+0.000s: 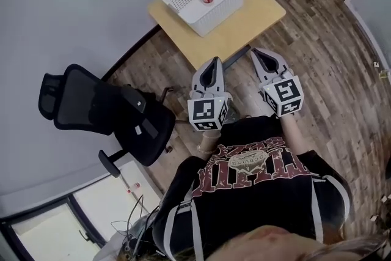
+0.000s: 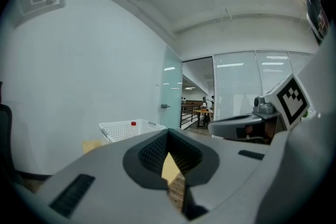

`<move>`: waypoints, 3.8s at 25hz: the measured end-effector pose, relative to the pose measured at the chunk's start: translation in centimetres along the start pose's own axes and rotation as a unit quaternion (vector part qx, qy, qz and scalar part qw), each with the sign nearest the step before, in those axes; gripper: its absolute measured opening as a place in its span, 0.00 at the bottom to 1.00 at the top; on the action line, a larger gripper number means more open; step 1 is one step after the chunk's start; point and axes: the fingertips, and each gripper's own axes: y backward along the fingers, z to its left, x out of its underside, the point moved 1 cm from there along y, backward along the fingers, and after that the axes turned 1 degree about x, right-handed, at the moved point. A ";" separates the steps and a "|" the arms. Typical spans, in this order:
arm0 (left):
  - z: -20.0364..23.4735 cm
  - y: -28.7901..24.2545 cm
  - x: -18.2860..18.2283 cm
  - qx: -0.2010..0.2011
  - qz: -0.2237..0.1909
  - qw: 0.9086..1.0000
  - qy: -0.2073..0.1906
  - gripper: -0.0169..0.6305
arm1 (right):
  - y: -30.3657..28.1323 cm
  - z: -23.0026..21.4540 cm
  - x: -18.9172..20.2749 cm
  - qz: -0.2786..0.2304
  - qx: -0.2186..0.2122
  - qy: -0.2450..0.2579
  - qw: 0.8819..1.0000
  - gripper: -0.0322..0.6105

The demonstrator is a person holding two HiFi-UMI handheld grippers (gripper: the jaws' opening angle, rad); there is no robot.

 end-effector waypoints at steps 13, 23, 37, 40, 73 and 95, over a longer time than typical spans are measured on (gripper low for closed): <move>6.1 -5.9 -0.7 0.021 0.001 1.000 0.009 0.10 | -7.0 -2.0 -1.3 0.000 0.023 0.001 1.000 0.08; 10.9 -8.8 -1.5 0.034 -0.007 0.999 0.013 0.10 | -11.9 -2.2 -2.3 -0.003 0.045 -0.002 0.999 0.08; 14.8 -11.6 -2.1 0.050 -0.009 0.998 0.027 0.10 | -16.2 -2.6 -3.2 0.003 0.062 0.002 0.998 0.08; 15.6 -12.0 -2.3 0.043 -0.011 0.998 0.032 0.10 | -17.2 -2.6 -3.4 0.006 0.055 0.007 0.998 0.08; 18.3 -25.2 -3.3 -0.031 0.022 0.998 0.040 0.10 | -28.0 -12.5 -5.7 0.016 -0.042 -0.001 0.999 0.08; 19.9 -32.6 -2.3 -0.007 0.070 0.997 0.026 0.11 | -30.3 -16.1 -5.3 0.030 -0.039 -0.022 0.999 0.08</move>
